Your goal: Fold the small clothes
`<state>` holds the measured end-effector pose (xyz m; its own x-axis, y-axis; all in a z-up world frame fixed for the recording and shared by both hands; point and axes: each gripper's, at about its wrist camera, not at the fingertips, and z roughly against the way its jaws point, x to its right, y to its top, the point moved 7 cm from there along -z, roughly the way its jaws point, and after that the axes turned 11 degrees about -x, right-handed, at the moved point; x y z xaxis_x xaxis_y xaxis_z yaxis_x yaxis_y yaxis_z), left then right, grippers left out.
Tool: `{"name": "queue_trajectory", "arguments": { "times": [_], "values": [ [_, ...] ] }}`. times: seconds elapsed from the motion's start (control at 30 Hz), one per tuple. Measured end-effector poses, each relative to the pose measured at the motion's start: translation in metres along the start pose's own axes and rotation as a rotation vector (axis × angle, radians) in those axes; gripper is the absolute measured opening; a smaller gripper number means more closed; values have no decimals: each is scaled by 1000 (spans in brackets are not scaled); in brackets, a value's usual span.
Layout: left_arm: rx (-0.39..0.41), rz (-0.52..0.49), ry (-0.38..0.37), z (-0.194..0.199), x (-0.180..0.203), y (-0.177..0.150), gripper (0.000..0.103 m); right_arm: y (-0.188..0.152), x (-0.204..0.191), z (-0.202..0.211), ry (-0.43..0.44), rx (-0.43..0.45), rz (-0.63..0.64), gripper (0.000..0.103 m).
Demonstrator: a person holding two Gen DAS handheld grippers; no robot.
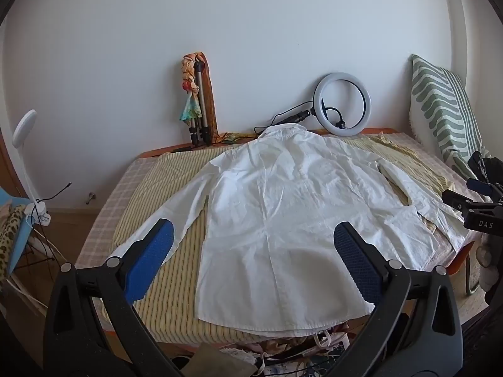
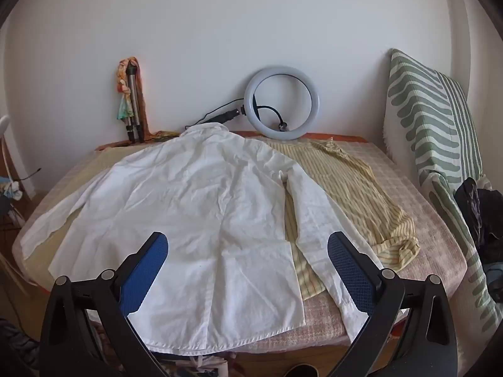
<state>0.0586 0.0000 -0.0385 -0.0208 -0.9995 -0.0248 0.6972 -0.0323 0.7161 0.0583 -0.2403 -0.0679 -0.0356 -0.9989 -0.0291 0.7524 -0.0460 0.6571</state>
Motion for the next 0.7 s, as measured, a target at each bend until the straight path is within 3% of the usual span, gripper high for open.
{"name": "queue_trajectory", "arguments": {
  "times": [0.7],
  "values": [
    [2, -9, 20, -2, 1, 0, 103, -1, -3, -2, -1, -5, 13, 101]
  ]
}}
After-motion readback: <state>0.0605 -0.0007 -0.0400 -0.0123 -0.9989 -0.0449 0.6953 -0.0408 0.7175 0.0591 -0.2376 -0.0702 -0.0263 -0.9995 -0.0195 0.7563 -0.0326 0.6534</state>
